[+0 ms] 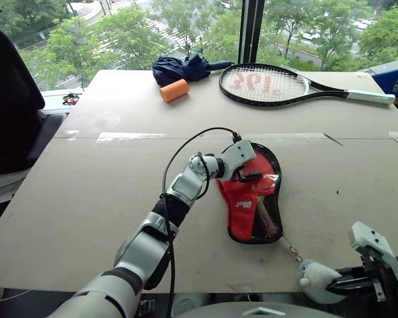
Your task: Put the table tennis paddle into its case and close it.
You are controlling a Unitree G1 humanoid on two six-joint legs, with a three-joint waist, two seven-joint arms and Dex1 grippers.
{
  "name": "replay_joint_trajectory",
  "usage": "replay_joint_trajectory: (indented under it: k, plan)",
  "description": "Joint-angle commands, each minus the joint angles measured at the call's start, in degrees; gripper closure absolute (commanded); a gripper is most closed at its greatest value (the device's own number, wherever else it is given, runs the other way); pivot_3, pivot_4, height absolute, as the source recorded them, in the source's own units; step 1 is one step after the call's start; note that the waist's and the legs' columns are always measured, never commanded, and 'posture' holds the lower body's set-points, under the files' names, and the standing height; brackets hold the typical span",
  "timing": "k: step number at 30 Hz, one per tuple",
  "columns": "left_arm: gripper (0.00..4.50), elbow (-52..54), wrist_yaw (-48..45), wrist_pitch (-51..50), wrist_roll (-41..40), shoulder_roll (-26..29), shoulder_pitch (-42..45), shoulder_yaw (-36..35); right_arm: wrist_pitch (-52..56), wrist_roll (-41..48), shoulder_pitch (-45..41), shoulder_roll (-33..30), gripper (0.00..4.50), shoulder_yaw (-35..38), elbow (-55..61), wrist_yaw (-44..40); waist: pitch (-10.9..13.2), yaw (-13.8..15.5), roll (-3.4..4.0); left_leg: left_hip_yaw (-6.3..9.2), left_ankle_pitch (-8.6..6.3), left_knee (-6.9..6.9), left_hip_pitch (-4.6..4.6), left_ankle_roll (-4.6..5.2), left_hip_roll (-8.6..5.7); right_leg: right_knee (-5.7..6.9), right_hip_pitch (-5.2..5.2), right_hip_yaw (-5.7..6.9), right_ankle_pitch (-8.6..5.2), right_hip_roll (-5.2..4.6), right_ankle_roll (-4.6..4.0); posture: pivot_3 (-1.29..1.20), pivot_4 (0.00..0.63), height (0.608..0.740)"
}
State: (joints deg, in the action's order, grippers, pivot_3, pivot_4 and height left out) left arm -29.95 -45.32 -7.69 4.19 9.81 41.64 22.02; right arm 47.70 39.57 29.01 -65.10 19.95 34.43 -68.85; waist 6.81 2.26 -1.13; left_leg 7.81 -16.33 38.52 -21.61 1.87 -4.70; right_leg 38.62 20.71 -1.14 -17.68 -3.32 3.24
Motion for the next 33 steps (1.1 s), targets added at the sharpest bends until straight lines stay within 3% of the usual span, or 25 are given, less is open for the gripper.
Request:
replay_joint_trajectory:
  k: [1,2,4,8,9,16,20,23,26,33]
  plan:
    - [0.99,-4.29,0.58,-2.52,3.62,2.67,-3.30,1.62,-0.97,0.11,-6.52,1.00,3.21,0.77,-6.00,1.21,-0.01,-0.10,0.04,-0.02,0.00,0.00,0.01,0.00,0.00,0.00,-0.01,-0.04,0.00,0.00,0.00,0.00,0.150,0.740]
    - [0.99,-3.58,0.53,-2.49,3.34,3.20,-3.34,1.09,-0.40,0.81,-9.72,1.21,3.02,1.51,-8.58,1.89,-0.01,-0.15,0.04,-0.02,0.00,-0.01,0.01,0.00,0.00,0.00,0.00,-0.05,0.00,0.00,0.00,0.00,0.150,0.740]
    - [0.99,-1.33,0.29,-2.78,2.43,4.54,-3.49,-0.42,-0.43,1.26,-14.28,1.39,2.22,2.53,-12.48,2.31,0.03,-0.67,0.07,-0.04,0.00,-0.02,0.04,0.00,0.00,0.02,0.00,-0.08,0.01,0.01,-0.02,0.00,0.150,0.740]
    - [0.99,3.90,-0.46,-3.97,0.67,7.21,-4.41,-3.19,-1.69,0.09,-22.35,3.99,0.24,2.11,-17.87,6.13,0.02,-1.64,0.17,0.00,0.01,-0.20,0.03,-0.02,0.07,0.02,0.09,-0.07,0.00,0.08,-0.04,0.00,0.150,0.740]
    - [0.99,5.84,-0.71,-4.47,0.04,8.35,-4.89,-4.22,-2.09,-0.29,-24.45,4.69,0.11,1.87,-18.88,7.27,0.03,-1.73,0.20,0.00,0.02,-0.22,0.01,-0.04,0.11,0.03,0.15,-0.09,0.00,0.11,-0.05,0.00,0.150,0.740]
    - [0.99,22.28,-5.86,-9.11,-6.05,17.76,-11.52,-10.83,-2.33,-1.13,-28.71,8.84,0.11,0.85,-20.31,11.11,0.29,-1.60,0.43,-0.16,0.17,-0.21,-0.35,-0.30,0.13,0.08,0.61,-0.32,0.00,0.12,-0.05,0.00,0.150,0.740]
    - [0.99,35.64,-9.99,-12.12,-14.56,23.47,-21.17,-17.94,-14.88,-5.19,-28.12,14.22,0.11,3.34,-26.37,10.57,0.56,-1.54,0.56,-0.23,0.18,-0.19,-0.61,-0.31,0.11,0.09,0.90,-0.41,0.00,0.08,-0.05,0.00,0.150,0.740]
    - [0.99,43.01,-11.09,-15.45,-20.20,26.22,-29.47,-23.06,-26.05,-4.62,-26.98,18.22,0.11,6.53,-31.94,4.45,0.91,-1.35,0.86,-0.24,0.18,-0.21,-0.63,-0.30,0.09,0.07,0.93,-0.42,0.00,0.06,-0.05,0.00,0.150,0.740]
    - [0.99,48.48,-9.64,-15.21,-21.30,27.69,-39.59,-27.01,-38.59,-8.34,-24.69,19.61,0.11,7.09,-39.49,-0.95,1.09,-1.48,1.08,-0.24,0.17,-0.21,-0.62,-0.30,0.09,0.10,0.92,-0.40,0.00,0.05,-0.05,0.00,0.150,0.740]
    - [0.99,58.46,-8.52,-16.62,-28.39,26.83,-57.41,-34.23,-46.95,-9.47,-25.42,19.56,0.11,7.11,-53.06,-7.01,1.40,-1.62,1.38,-0.45,0.04,-0.33,-0.41,-0.06,0.13,0.19,0.88,-0.62,0.01,0.04,-0.09,0.00,0.150,0.740]
